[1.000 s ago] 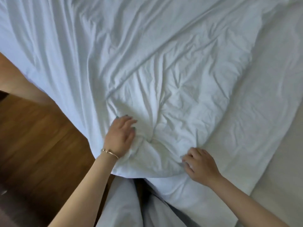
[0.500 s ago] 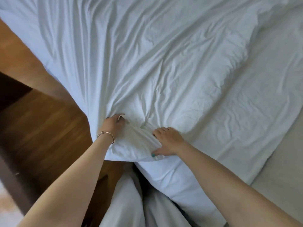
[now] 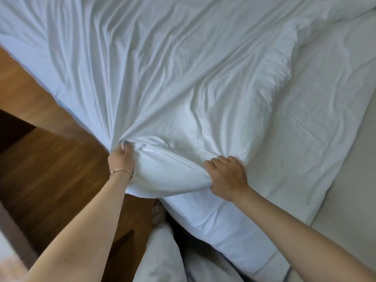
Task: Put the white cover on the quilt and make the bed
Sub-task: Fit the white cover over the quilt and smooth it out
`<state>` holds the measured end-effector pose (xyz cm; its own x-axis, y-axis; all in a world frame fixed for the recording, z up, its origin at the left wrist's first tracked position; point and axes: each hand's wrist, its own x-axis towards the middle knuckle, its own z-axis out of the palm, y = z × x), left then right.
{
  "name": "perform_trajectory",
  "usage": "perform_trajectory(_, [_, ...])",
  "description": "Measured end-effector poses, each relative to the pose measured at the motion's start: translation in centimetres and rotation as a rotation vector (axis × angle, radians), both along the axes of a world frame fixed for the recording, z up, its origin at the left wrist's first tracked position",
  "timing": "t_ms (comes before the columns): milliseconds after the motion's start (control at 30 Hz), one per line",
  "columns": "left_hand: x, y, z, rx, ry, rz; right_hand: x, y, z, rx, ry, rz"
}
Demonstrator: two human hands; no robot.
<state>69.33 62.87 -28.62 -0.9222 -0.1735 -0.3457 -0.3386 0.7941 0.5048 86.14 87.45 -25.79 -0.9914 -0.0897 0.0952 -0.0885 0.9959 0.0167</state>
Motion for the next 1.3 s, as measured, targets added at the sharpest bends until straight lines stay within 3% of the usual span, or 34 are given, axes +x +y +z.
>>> perform_trajectory(67, [2.3, -1.9, 0.1, -0.078, -0.127, -0.097, 5.7, 1.5, -1.3, 0.039, 0.025, -0.069])
perform_trajectory(133, [5.2, -3.5, -1.8, -0.196, -0.332, -0.252, 10.5, 1.8, -4.1, 0.100, -0.170, -0.108])
perform_trajectory(200, [6.9, -3.7, -3.5, -0.250, -0.350, -0.294, 12.7, 1.3, -6.3, 0.063, -0.405, -0.163])
perform_trajectory(300, [7.3, 0.2, -2.9, -0.101, 0.134, -0.149, 10.6, 2.0, -5.7, -0.146, -0.577, -0.256])
perform_trajectory(333, [7.3, 2.3, -1.8, 0.012, 0.305, -0.191, 9.6, 2.4, -5.1, -0.175, -0.618, -0.204])
perform_trajectory(400, [7.5, 6.6, 0.2, 0.224, 0.433, -0.544, 7.7, 3.3, -4.0, -0.206, -0.584, -0.062])
perform_trajectory(467, [7.5, 10.3, 0.6, 0.251, 0.323, -0.984, 6.2, 4.0, -3.7, -0.200, -0.582, 0.020])
perform_trajectory(500, [7.2, 11.6, 0.3, 0.162, 0.200, -1.106, 5.6, 4.2, -3.8, -0.186, -0.619, 0.024])
perform_trajectory(567, [6.5, 12.8, -1.3, -0.136, -0.054, -1.207, 5.2, 3.9, -4.7, -0.108, -0.697, -0.002])
perform_trajectory(633, [5.8, 12.4, -2.9, -0.359, -0.161, -1.306, 5.4, 3.0, -5.6, -0.019, -0.718, -0.015])
perform_trajectory(700, [5.2, 11.6, -4.1, -0.397, -0.130, -1.338, 6.5, 2.3, -6.4, -0.050, -0.674, -0.055])
perform_trajectory(833, [4.7, 11.0, -4.1, -0.095, -0.069, -1.305, 9.5, 2.3, -7.4, -0.091, -0.377, -0.122])
perform_trajectory(933, [4.8, 10.5, -3.6, 0.053, -0.023, -1.084, 9.9, 2.7, -8.0, -0.260, -0.177, -0.232])
perform_trajectory(1000, [5.3, 10.6, -3.1, 0.122, 0.079, -0.912, 8.8, 2.7, -8.0, -0.430, -0.133, -0.325])
perform_trajectory(1067, [6.3, 10.6, -3.2, 0.127, 0.155, -0.879, 7.6, 2.5, -8.6, -0.494, -0.121, -0.407])
perform_trajectory(1167, [7.5, 9.6, -3.8, 0.114, 0.229, -0.862, 7.1, 2.4, -8.9, -0.524, 0.006, -0.417])
perform_trajectory(1300, [7.7, 7.9, -4.1, 0.090, 0.208, -0.880, 10.3, 2.5, -8.0, -0.357, 0.327, -0.268])
